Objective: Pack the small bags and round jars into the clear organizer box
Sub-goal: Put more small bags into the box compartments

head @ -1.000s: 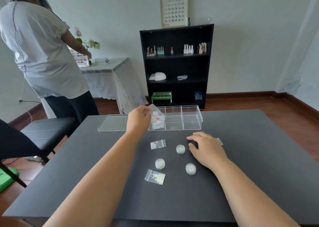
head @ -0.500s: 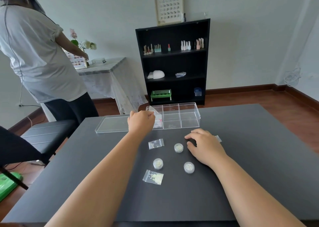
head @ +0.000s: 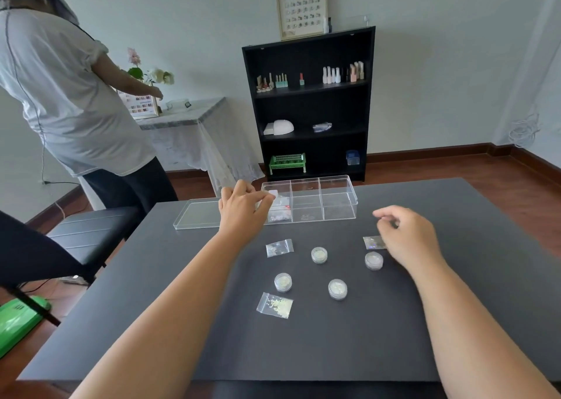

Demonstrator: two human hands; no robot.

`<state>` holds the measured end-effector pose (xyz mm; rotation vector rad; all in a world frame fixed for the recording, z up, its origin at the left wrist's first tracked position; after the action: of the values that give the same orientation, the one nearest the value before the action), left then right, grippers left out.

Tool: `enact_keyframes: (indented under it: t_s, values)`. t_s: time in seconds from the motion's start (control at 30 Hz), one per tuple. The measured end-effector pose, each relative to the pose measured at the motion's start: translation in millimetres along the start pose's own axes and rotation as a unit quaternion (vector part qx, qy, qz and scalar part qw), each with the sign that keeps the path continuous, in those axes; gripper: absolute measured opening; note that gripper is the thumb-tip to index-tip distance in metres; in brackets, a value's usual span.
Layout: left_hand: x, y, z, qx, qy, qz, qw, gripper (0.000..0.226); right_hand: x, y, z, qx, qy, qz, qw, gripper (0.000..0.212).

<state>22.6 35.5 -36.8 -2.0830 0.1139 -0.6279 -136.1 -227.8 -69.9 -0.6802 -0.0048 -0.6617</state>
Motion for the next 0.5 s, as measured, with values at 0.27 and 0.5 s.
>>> enact_keyframes:
  t_s: [0.27, 0.5]
  values:
    - [-43.9, -0.4, 7.8, -0.112, 0.098, 0.143, 0.978, 0.013, 1.8, -8.7, -16.8, -0.055, 0.055, 0.158, 0.984, 0.029]
    - [-54.3, 15.2, 15.9, -0.049, 0.042, 0.257, 0.964, 0.043, -2.9, -7.8, -12.2, -0.109, 0.042, 0.148, 0.982, 0.018]
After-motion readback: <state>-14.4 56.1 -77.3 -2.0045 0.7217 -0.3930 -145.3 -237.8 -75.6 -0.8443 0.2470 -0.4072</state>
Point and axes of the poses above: each hand's wrist, its own x-axis towards the middle knuckle, its own y-axis out of the palm, z = x × y, the point moved 3 cm from there along x, towards the middle knuckle, and after that the axes turned 3 degrees about z, right-handed, at the moved point
